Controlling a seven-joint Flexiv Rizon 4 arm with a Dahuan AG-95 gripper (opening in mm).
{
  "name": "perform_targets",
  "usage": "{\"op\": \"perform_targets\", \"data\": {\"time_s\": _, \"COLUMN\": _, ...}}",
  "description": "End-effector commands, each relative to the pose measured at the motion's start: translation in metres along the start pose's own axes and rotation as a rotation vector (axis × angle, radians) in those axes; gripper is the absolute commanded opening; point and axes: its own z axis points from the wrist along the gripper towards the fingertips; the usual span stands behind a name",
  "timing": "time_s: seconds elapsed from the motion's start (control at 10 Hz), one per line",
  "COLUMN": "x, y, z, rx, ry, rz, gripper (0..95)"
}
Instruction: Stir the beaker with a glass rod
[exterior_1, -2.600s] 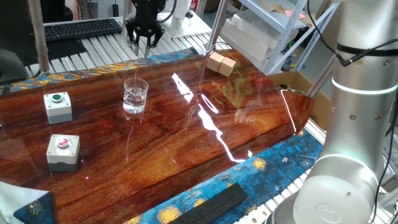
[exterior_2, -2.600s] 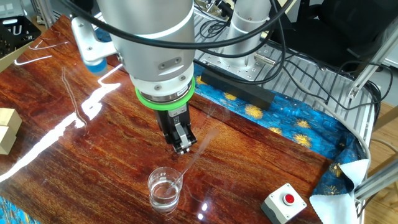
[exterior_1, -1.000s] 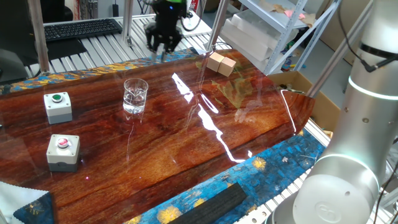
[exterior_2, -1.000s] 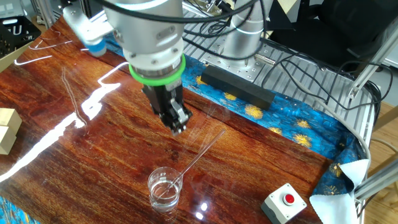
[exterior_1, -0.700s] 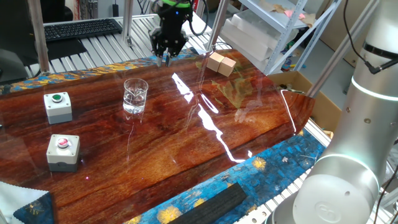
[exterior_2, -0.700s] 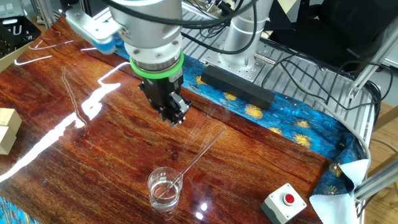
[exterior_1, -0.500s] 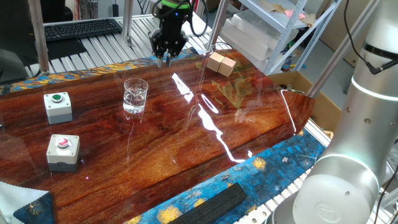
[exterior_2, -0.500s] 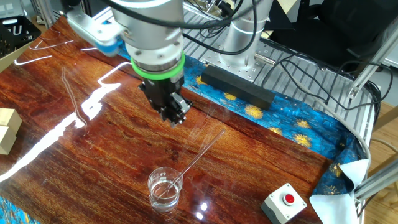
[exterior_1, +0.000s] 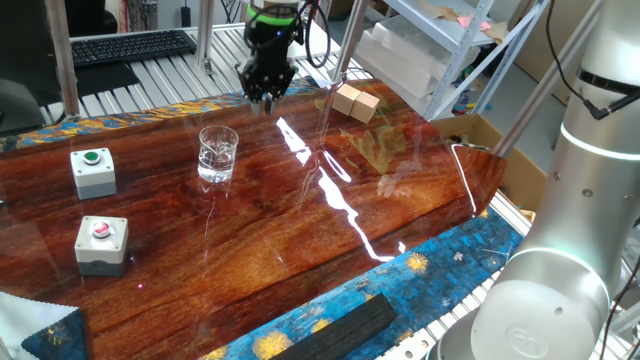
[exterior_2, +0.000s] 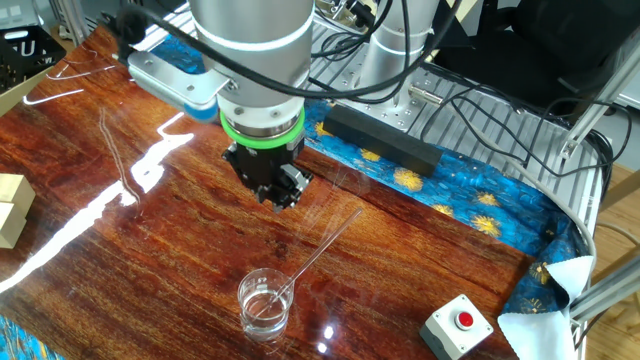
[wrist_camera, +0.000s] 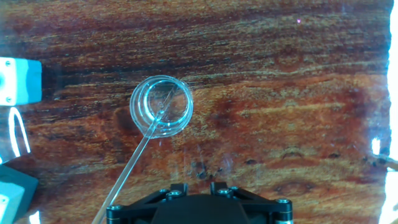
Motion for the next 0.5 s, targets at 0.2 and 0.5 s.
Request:
{"op": "perform_targets", "data": {"time_s": 0.2, "x": -0.0006, "y": 0.0010, "z": 0.0005, "rx": -0.003, "ry": 0.003, "rz": 0.012, "gripper": 0.0}}
{"op": "perform_targets", "data": {"time_s": 0.5, "x": -0.0006, "y": 0.0010, "z": 0.0005, "rx": 0.017, "ry": -0.015, "rz": 0.022, "gripper": 0.0}}
